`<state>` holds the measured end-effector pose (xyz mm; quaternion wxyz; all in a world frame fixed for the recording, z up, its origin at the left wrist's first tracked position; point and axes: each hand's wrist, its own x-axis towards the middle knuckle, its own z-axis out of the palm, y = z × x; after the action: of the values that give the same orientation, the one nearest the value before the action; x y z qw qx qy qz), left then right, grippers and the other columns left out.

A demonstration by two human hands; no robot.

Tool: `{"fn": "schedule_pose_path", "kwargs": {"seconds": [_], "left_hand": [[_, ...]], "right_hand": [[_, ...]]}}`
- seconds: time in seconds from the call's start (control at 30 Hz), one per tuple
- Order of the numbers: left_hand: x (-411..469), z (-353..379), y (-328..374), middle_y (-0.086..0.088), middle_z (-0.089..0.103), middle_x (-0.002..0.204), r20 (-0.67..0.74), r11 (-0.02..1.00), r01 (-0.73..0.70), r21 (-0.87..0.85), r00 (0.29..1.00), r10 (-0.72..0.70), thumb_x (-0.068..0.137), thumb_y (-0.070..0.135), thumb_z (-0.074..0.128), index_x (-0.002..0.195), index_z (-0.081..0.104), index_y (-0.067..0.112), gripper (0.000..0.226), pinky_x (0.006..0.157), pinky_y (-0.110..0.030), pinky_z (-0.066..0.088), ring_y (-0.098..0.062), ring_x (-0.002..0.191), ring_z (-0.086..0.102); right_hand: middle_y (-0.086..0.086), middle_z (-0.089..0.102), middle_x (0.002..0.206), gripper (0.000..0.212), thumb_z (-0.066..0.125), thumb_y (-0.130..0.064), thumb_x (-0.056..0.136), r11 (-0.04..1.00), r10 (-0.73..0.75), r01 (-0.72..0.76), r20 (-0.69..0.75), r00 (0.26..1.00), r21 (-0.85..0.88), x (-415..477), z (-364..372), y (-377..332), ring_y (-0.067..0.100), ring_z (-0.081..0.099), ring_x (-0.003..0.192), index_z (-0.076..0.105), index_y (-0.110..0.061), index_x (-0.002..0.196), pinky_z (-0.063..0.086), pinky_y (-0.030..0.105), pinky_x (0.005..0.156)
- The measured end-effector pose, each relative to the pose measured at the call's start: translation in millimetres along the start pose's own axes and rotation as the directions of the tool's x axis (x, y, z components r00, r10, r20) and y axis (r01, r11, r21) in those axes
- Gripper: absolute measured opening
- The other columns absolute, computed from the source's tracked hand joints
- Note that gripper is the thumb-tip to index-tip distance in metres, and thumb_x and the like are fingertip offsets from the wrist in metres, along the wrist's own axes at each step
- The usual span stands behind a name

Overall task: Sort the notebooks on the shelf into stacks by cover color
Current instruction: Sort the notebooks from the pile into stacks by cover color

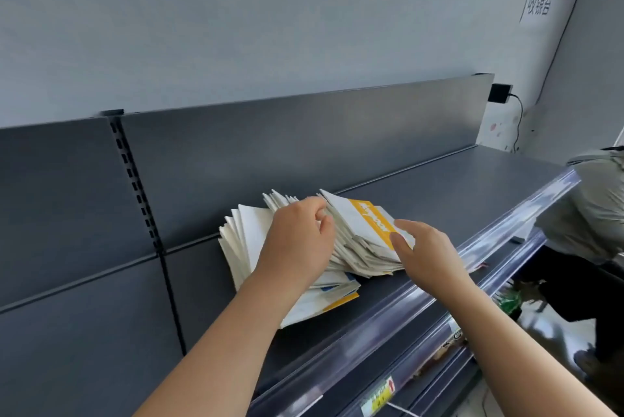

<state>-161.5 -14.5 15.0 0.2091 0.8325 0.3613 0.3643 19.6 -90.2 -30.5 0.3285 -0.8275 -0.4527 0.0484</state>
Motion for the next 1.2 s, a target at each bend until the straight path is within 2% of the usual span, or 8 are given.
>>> {"fn": "schedule_pose_path", "kwargs": {"seconds": [0.13,0.27,0.37,0.47,0.57,0.8,1.03,1.2], "left_hand": [[25.7,36.7,10.8,-0.003,0.038,0.056,0.035,0.993,0.074,0.096,0.996,-0.077,0.092,0.008,0.04,0.061,0.031,0.014,0.032,0.05,-0.031,0.03,-0.016,0.051,0.037],[47.1,65.8,13.5,-0.017,0.049,0.068,0.053,0.953,0.208,0.22,0.973,-0.225,0.093,0.013,0.042,0.068,0.04,0.008,0.026,0.054,-0.035,0.037,-0.034,0.066,0.05],[57.9,79.3,16.5,-0.006,0.055,0.078,0.023,0.85,0.278,0.447,0.947,-0.322,0.096,0.029,0.042,0.081,0.042,0.012,0.022,0.055,-0.03,0.034,-0.027,0.072,0.052],[63.6,84.7,15.6,0.004,0.052,0.076,-0.038,0.753,0.383,0.534,0.901,-0.432,0.093,0.039,0.049,0.091,0.051,0.015,0.024,0.053,-0.026,0.032,-0.018,0.07,0.05],[63.4,82.6,13.8,0.005,0.051,0.075,-0.099,0.714,0.485,0.505,0.855,-0.51,0.088,0.034,0.055,0.089,0.047,0.016,0.019,0.048,-0.025,0.028,-0.015,0.064,0.047],[54.6,82.8,24.8,-0.001,0.052,0.089,-0.101,0.807,0.565,0.173,0.825,-0.556,0.091,0.009,0.047,0.113,0.037,0.01,0.024,0.048,-0.025,0.033,-0.013,0.069,0.051],[46.6,94.3,31.3,-0.006,0.056,0.102,-0.106,0.761,0.645,0.068,0.763,-0.637,0.092,0.012,0.046,0.108,0.035,0.01,0.019,0.054,-0.028,0.044,-0.018,0.081,0.057],[40.4,94.9,32.9,-0.007,0.054,0.108,-0.154,0.754,0.656,0.041,0.75,-0.644,0.093,0.006,0.046,0.107,0.032,0.01,0.02,0.049,-0.022,0.041,-0.014,0.076,0.053]], "right_hand": [[0.0,0.057,0.13,0.035,0.043,-0.029,0.097,1.0,0.007,-0.008,0.123,0.992,0.009,46.0,6.8,33.0,0.023,0.054,0.114,0.055,-0.021,0.129,0.043,0.033,0.093],[0.0,0.059,0.079,0.029,0.04,-0.028,0.094,0.997,-0.078,0.08,0.259,0.963,0.001,72.6,19.0,57.1,0.025,0.054,0.08,0.056,-0.014,0.075,0.046,0.036,0.074],[-0.009,0.061,0.12,0.03,0.041,-0.029,0.098,0.971,-0.239,0.231,0.333,0.912,0.062,76.8,20.6,67.3,0.016,0.054,0.113,0.065,-0.02,0.115,0.039,0.024,0.094],[-0.015,0.048,0.139,0.033,0.045,-0.028,0.098,0.928,-0.367,0.31,0.377,0.851,0.205,77.2,20.9,72.1,0.006,0.042,0.13,0.057,-0.029,0.129,0.027,0.018,0.107],[-0.018,0.05,0.136,0.033,0.044,-0.029,0.098,0.915,-0.39,0.302,0.392,0.833,0.269,80.7,20.7,76.9,0.004,0.045,0.126,0.056,-0.032,0.128,0.031,0.019,0.106],[0.001,0.064,0.097,0.031,0.034,-0.02,0.096,0.961,-0.26,0.214,0.312,0.914,0.174,94.8,11.1,94.5,0.022,0.055,0.081,0.062,-0.013,0.109,0.046,0.037,0.068],[-0.013,0.051,0.136,0.045,0.029,-0.01,0.098,0.909,-0.361,0.229,0.386,0.849,0.348,89.3,19.3,81.7,0.012,0.044,0.127,0.048,-0.022,0.137,0.032,0.014,0.094],[-0.008,0.051,0.137,0.043,0.03,-0.011,0.098,0.917,-0.309,0.19,0.323,0.894,0.35,95.2,19.1,84.3,0.015,0.044,0.129,0.048,-0.019,0.137,0.031,0.018,0.095]]}}
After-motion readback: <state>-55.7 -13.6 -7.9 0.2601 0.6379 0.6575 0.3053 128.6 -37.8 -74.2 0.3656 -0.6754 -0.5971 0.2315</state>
